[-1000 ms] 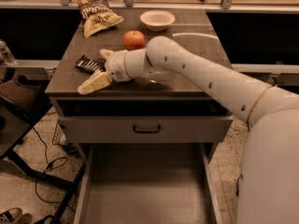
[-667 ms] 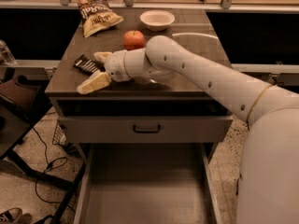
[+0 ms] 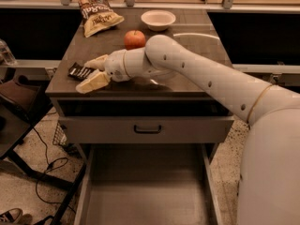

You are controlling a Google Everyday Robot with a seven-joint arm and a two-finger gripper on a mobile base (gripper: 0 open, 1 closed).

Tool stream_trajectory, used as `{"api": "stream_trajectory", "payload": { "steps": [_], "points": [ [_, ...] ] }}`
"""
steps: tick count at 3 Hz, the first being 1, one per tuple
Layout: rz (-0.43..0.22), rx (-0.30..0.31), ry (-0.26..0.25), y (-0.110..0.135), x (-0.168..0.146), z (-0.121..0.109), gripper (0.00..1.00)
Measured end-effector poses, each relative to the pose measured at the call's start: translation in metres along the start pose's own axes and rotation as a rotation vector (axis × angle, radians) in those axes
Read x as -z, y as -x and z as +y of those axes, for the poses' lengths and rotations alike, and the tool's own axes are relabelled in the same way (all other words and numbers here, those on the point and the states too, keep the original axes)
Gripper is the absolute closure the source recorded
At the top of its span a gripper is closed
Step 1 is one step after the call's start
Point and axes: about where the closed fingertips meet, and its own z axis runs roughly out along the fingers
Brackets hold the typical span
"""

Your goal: Place rxbar chocolate into middle drawer

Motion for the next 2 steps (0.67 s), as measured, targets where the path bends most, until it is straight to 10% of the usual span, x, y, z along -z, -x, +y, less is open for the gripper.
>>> {"api": "stream_trajectory", "payload": {
  "steps": [2],
  "points": [
    [0.000, 0.000, 0.001, 0.0012, 0.0000, 0.0001, 1.00]
  ]
}}
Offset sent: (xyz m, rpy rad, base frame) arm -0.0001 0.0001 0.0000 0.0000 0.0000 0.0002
